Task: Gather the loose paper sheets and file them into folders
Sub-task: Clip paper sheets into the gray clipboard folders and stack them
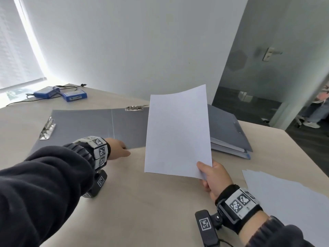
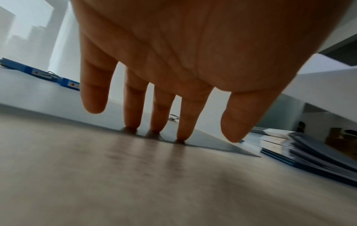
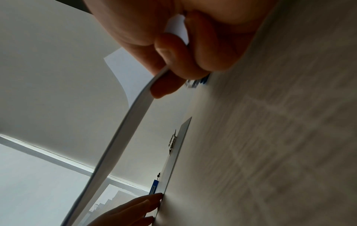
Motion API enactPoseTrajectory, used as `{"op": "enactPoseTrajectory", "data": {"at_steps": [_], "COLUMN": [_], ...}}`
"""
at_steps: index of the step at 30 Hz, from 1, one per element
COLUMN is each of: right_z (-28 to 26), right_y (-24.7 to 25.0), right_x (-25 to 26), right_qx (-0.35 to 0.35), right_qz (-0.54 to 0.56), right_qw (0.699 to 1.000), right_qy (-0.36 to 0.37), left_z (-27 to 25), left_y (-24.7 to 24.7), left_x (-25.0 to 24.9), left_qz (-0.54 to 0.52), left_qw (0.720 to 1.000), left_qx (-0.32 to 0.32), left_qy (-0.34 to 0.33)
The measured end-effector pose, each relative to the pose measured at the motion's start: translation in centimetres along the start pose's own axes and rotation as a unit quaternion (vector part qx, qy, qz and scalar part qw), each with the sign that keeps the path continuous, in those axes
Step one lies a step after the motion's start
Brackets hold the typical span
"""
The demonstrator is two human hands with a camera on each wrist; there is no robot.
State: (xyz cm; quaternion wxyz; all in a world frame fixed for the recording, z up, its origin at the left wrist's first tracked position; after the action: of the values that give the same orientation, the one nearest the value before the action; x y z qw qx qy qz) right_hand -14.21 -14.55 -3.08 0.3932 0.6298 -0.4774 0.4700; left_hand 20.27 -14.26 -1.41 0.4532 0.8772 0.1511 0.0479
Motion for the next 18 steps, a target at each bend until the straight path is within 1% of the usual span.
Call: {"op": "enactPoseTrajectory", "data": {"at_steps": [3, 6, 8, 10, 11, 13, 16, 18], "right_z": [-1.4, -3.0, -3.9, -4.9, -5.3, -6.1, -7.1, -7.4], "right_y": [-0.4, -0.4, -0.3, -0.2, -0.1, 0.0, 0.1, 0.1], "right_x": [0.5, 1.5, 1.9, 2.2, 2.2, 2.2, 2.4, 2.4], "right_qx": [0.005, 0.011, 0.015, 0.020, 0.022, 0.023, 0.025, 0.024], "right_qz": [0.005, 0.009, 0.008, 0.011, 0.014, 0.020, 0.018, 0.016], "right_qw": [1.000, 1.000, 0.999, 0.999, 0.999, 0.999, 0.999, 0.999], "right_qy": [0.008, 0.022, 0.029, 0.036, 0.037, 0.037, 0.041, 0.046], "left_z": [-3.0, -5.4, -6.7, -7.4, -7.5, -8.0, -9.6, -11.0], "left_y": [-1.4, -2.4, -2.3, -2.4, -3.0, -4.4, -6.2, -6.9], "left_x": [-1.0, -1.6, -1.0, 0.3, 0.9, 1.4, 0.2, -1.0], "left_qz": [-0.006, -0.104, -0.119, -0.105, -0.098, -0.051, 0.043, 0.063], "left_qw": [1.000, 0.992, 0.990, 0.993, 0.994, 0.999, 0.999, 0.997], "left_qx": [0.011, 0.025, -0.008, -0.034, -0.028, -0.005, 0.011, 0.017], "left_qy": [-0.022, -0.064, -0.074, -0.051, -0.035, -0.012, -0.020, -0.040]}}
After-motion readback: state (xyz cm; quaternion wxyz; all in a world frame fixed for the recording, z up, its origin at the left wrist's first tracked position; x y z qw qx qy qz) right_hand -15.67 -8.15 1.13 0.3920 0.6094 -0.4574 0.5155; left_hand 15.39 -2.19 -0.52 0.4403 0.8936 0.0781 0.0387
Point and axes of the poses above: each hand's wrist, its own z-axis towards the middle knuckle, its own y-axis out of the back of the hand, x = y × z, the point moved 7 cm from there along z, towards the middle knuckle, and after that the axes turned 12 degrees about x, right-handed, at the moved point
